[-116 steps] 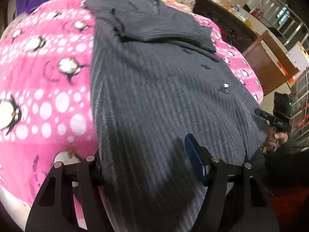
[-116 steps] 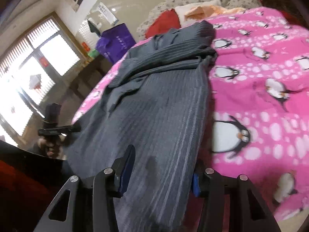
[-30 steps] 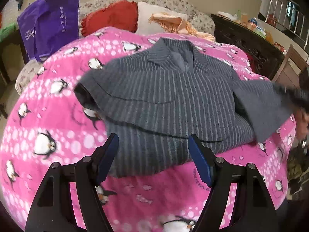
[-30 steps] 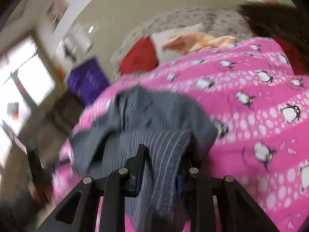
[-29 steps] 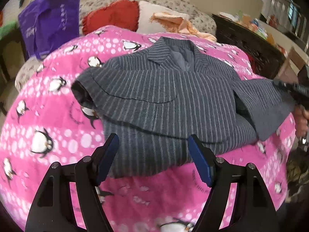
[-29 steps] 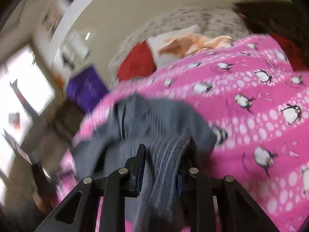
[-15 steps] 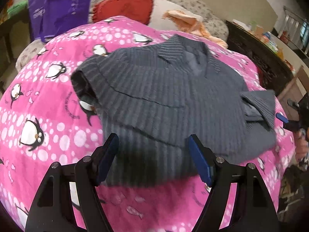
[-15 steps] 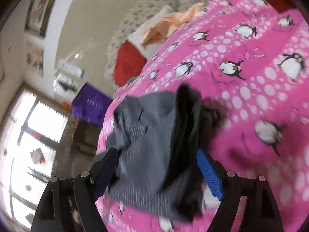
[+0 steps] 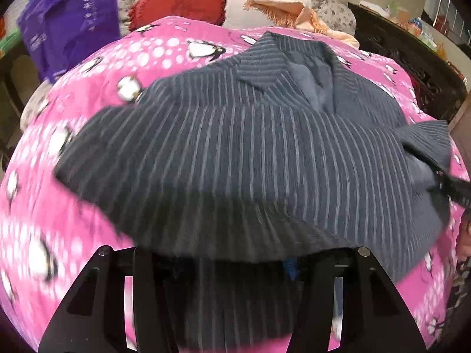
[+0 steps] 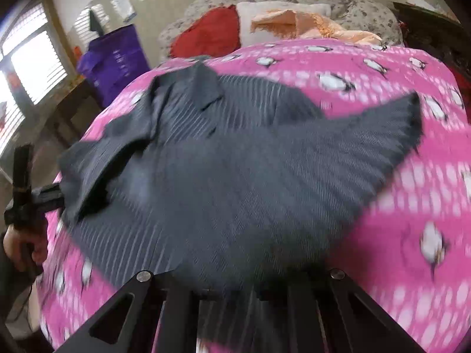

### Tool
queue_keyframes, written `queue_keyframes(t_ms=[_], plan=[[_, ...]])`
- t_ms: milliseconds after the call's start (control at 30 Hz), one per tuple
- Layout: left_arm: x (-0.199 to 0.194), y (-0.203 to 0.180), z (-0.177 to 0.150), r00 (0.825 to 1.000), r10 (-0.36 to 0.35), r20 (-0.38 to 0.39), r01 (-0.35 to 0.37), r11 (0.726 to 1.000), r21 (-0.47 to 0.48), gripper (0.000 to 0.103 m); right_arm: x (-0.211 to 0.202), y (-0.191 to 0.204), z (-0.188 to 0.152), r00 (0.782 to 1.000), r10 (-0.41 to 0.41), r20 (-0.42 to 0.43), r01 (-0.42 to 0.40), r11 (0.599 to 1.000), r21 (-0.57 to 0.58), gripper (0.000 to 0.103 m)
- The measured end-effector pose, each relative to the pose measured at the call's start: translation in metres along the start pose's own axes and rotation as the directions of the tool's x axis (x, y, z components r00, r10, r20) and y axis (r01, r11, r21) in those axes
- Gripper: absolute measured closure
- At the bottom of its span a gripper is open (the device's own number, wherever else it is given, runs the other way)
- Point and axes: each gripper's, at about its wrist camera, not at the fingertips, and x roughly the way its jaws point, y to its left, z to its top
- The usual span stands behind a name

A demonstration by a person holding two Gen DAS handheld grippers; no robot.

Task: Fold large clothes

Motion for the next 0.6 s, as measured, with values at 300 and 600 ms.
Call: queue_keyframes(t_ms=[300, 600], plan=[[-0.002, 0.066, 0.093, 0.982, 0.053, 0.182, 0.000, 0.960, -0.279, 0.053, -0.003, -0.030, 0.109, 0.966, 0.042, 0.254, -0.067, 0.994, 0.091, 0.090], [-0.011, 0.048, 0.060, 0.981, 0.028, 0.195, 0.016, 0.975, -0.221, 0.053, -0.014, 0.000, 0.068, 0.975, 0.055, 0.216, -0.053, 0.998, -0.018, 0.090]])
